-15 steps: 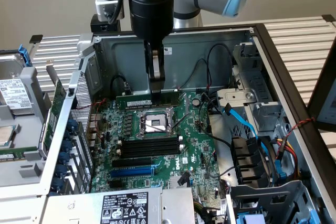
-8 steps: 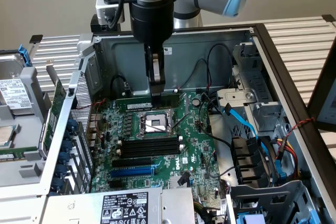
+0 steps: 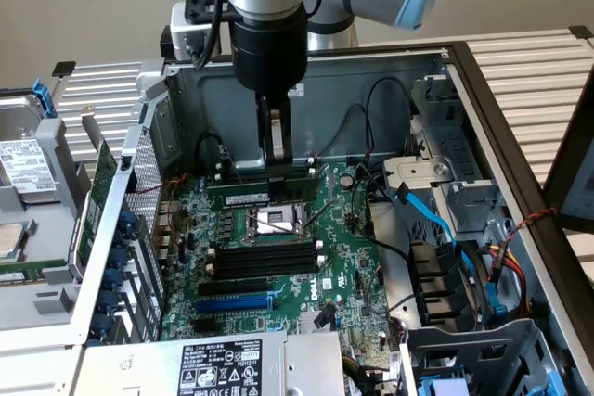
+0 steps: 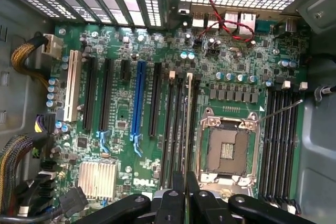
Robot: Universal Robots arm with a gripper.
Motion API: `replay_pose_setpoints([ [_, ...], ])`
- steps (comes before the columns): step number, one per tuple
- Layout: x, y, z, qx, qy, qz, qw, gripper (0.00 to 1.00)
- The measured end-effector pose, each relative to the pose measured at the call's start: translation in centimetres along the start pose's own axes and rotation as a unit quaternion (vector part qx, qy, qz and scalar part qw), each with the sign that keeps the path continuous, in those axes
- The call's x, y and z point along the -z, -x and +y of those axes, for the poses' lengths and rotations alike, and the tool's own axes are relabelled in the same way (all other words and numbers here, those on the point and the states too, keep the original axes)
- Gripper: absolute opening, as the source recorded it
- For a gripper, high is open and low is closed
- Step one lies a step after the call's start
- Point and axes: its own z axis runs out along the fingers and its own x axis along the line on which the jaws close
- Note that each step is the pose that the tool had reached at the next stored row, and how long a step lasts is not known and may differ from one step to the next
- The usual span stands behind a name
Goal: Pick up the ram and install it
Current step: 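Insert the ram into the slot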
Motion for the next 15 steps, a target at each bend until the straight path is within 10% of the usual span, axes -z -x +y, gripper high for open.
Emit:
replay_pose_setpoints([
  [15,-1.66,-1.0,0.04,-0.003,-0.0003,-0.0071,1.0,0.13],
])
